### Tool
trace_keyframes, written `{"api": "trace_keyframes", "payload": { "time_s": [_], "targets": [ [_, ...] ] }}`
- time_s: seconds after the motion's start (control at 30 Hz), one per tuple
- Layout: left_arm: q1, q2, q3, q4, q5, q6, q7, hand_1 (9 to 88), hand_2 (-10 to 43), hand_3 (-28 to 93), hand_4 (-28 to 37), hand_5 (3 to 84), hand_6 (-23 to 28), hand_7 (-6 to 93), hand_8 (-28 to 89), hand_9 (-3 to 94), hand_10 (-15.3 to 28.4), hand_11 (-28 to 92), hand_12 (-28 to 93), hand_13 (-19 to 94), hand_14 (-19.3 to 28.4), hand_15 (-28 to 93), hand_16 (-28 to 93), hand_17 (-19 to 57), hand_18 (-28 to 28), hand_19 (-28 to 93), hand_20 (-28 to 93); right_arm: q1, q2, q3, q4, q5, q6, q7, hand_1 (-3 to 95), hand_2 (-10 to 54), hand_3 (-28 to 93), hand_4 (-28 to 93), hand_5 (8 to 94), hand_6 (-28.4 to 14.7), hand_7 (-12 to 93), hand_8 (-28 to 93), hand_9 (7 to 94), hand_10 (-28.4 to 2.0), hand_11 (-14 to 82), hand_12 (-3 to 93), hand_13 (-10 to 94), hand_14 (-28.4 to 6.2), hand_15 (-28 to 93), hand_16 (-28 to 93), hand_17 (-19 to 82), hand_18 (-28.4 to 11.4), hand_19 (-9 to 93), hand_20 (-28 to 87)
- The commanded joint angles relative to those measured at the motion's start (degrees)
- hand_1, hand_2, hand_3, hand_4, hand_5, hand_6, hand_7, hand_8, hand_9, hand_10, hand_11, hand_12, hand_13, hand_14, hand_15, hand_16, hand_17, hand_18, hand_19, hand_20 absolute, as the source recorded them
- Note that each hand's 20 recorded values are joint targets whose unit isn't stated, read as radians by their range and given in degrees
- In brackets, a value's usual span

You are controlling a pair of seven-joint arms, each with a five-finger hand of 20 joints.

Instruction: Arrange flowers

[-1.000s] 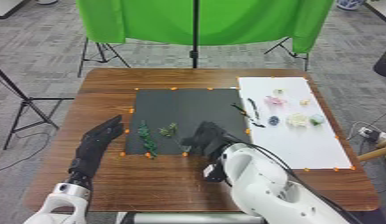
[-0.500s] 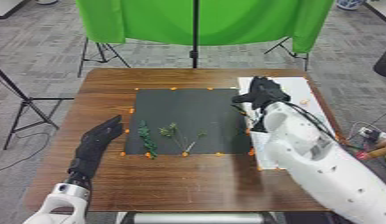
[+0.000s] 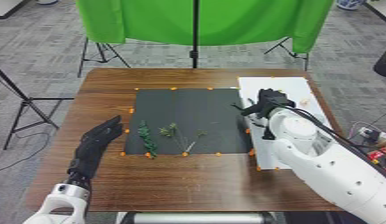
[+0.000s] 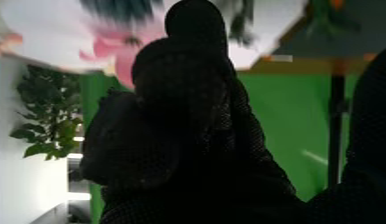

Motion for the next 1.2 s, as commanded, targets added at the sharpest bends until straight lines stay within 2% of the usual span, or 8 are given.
{"api": "trace_keyframes", "payload": {
  "time_s": [0.03,0.13,0.27,0.3,0.37,0.43,0.87,1.2],
  "targets": [
    [0.61,-0.55,-0.30,-0.04,0.33,-0.70,-0.79,25.2,-3.3,65,-19.2,41.5,3.4,5.1,-4,37.7,11.7,9,16,29,15.9,9,6,1.5,12.1,1,17,-1.36,0.41,-3.74,-0.21,-3.50,-1.37,-0.76,27.0,-9.5,49,-21,68.8,-9.8,9,-4,83.2,-15.8,38.2,27.5,92,-4.8,52,32,67,-8.0,93,43],
    [0.48,-0.50,-0.21,-0.05,0.31,-0.76,-0.85,25.3,-3.3,65,-19.2,41.5,3.4,5.1,-4,37.7,11.7,9,16,29,15.9,9,6,1.5,12.0,1,17,-0.14,0.62,-7.76,0.39,-6.11,0.06,-1.22,29.4,-9.5,51,-21,71.2,-8.9,11,-4,83.7,-15.6,38.0,27.5,93,-4.4,51,32,67,-7.8,93,42],
    [0.06,-0.48,-0.05,0.08,0.47,-1.10,-1.00,25.2,-3.3,65,-19.2,41.6,3.4,5.1,-4,37.7,11.7,9,16,29,15.9,9,6,1.5,12.1,1,17,-0.13,-0.13,-9.58,1.64,-7.92,2.10,-1.56,40.8,-9.5,55,-17,76.5,-5.6,17,-4,86.4,-14.0,38.0,27.6,94,-3.7,53,31,69,-7.9,93,45],
    [0.18,-0.50,-0.10,0.00,0.49,-1.19,-1.06,25.2,-3.3,65,-19.2,41.6,3.4,5.1,-4,37.7,11.7,9,16,29,15.8,9,6,1.5,12.1,1,17,-0.14,-0.25,-9.69,1.75,-7.06,2.22,-1.35,42.7,-9.5,57,-16,77.5,-5.0,18,-2,87.3,-13.5,38.2,27.6,94,-3.5,54,30,69,-8.1,93,46],
    [0.24,-0.50,-0.11,-0.01,0.49,-1.24,-1.12,25.3,-3.2,64,-19.3,41.5,3.4,5.2,-4,37.7,11.7,9,16,29,15.8,9,6,1.5,12.1,1,18,-0.61,-0.35,-9.47,2.18,-6.61,3.96,-1.66,51.0,-9.5,50,-12,80.5,-3.8,19,18,88.9,-12.3,38.8,27.5,94,-3.4,56,29,70,-8.2,93,48],
    [0.34,-0.47,-0.19,-0.02,0.41,-1.22,-1.11,25.4,-3.0,64,-19.2,41.5,3.4,5.1,-4,37.7,11.8,9,16,29,15.8,9,6,1.5,12.1,1,18,-1.13,-0.18,-8.66,2.10,-4.73,5.68,-1.73,56.0,-9.5,48,-10,82.5,-3.1,19,22,90.0,-11.7,39.3,27.2,94,-3.2,58,28,71,-8.5,93,49],
    [0.34,-0.47,-0.08,0.02,0.34,-1.52,-1.58,25.4,-3.0,64,-19.0,42.1,4.7,3.9,-4,37.7,11.6,9,16,29,16.0,9,6,1.3,12.4,1,18,-9.34,0.57,4.37,-6.57,4.97,15.69,-1.57,55.0,-5.2,57,-9,83.4,-0.9,27,27,92.9,-11.2,43.3,26.9,94,-3.5,66,25,73,-9.9,93,58],
    [-0.13,-0.48,-0.07,0.23,0.38,-2.00,-1.45,25.1,-3.1,65,-19.1,42.2,4.8,3.9,-4,37.7,11.7,9,16,29,16.1,9,6,0.6,13.0,2,18,-16.45,-4.10,6.63,-13.86,6.24,10.80,-0.78,54.5,-5.8,58,-7,83.9,-1.2,28,26,93.4,-11.3,43.6,26.4,94,-3.3,66,24,74,-9.5,93,58]
  ]
}}
